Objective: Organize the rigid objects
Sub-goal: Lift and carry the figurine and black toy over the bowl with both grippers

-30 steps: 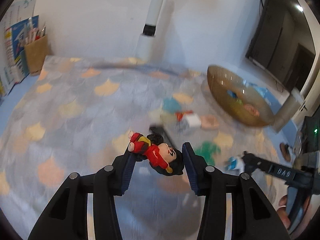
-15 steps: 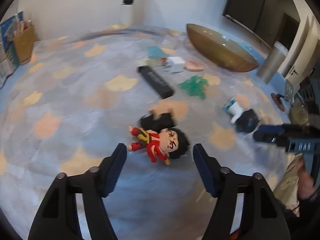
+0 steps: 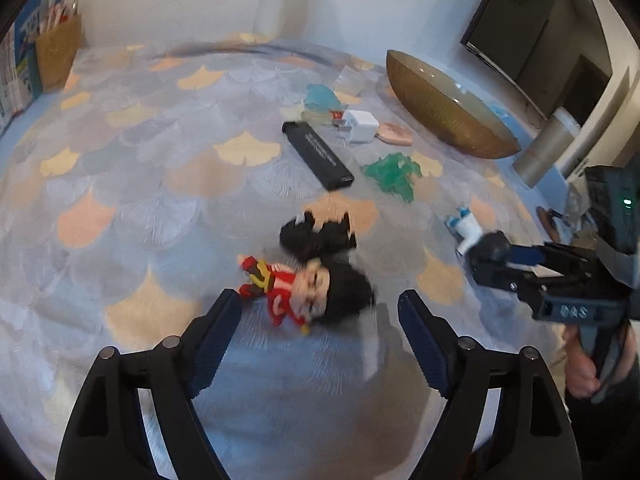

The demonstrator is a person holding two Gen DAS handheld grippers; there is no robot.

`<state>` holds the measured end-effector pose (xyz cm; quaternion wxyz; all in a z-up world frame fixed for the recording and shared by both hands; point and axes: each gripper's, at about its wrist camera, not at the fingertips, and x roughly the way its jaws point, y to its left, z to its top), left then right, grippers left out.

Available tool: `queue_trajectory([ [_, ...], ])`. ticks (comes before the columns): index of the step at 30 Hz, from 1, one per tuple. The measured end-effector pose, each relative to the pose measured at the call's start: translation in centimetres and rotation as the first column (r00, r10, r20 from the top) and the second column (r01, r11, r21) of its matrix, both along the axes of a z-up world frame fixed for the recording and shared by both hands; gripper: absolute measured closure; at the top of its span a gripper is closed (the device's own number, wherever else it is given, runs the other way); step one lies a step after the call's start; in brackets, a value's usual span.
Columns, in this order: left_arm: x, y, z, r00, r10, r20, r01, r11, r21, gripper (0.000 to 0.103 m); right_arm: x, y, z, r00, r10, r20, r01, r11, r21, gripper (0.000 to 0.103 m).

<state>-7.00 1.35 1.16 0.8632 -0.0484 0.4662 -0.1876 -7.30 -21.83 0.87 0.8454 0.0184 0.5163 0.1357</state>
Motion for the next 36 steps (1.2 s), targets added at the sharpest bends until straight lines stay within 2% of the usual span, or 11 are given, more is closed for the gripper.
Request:
queue_trajectory([
  [2,0.3,-0.6,-0.1,1.0,0.011,0.014,-0.011,1.0,0.027,0.024,0.4,0.0,-0.1,1.0,-0.006,0.003,0.006,1.0,0.015,0.037],
  [3,0.3,-0.7,-0.1,1.0,0.009,0.022,-0.009,0.999,0.034,0.025,0.5,0.1,-0.1,1.0,-0.011,0.002,0.011,1.0,0.028,0.028],
  [5,0.3,-0.5,-0.1,0.999,0.005,0.032,-0.006,1.0,0.024,0.026,0.6,0.7,-0.2,1.0,-0.017,0.008,0.017,0.999,0.05,0.019],
  [8,0.2,0.0,0.0,0.999,0.025,0.038,-0.025,1.0,0.01,0.035,0.3,1.7,-0.4,0.999,-0.018,0.044,0.018,1.0,-0.012,0.019],
  [10,0.2,0.2,0.0,0.999,0.032,0.037,-0.032,0.999,0.001,0.038,0.0,1.7,-0.3,0.998,-0.021,0.063,0.022,1.0,-0.011,0.028],
  [12,0.1,0.4,0.0,0.999,0.035,0.035,-0.034,0.999,-0.02,0.05,0.0,1.3,0.0,0.997,-0.036,0.076,0.035,0.999,0.011,0.057],
  [14,0.1,0.3,0.0,0.998,0.049,0.038,-0.048,0.999,-0.024,0.05,-0.1,0.8,0.2,0.995,-0.047,0.089,0.044,0.999,0.03,0.063],
  [19,-0.6,0.3,0.1,0.997,0.055,0.049,-0.054,0.998,-0.033,0.051,-0.7,0.6,0.6,0.992,-0.048,0.116,0.044,0.999,0.031,0.064],
  [24,-1.5,0.0,1.6,0.996,0.025,0.083,-0.021,0.999,-0.043,0.051,-1.6,-0.2,2.6,0.983,-0.057,0.175,0.048,0.997,0.056,0.064],
  [31,-1.1,-2.0,6.7,0.978,-0.032,0.204,0.045,0.997,-0.058,0.051,-2.1,-3.8,6.6,0.953,-0.149,0.265,0.128,0.987,0.094,0.064],
  [36,0.8,-5.8,9.9,0.954,-0.107,0.282,0.118,0.993,-0.025,0.051,-1.7,-7.9,9.8,0.914,-0.238,0.327,0.207,0.97,0.127,0.064],
])
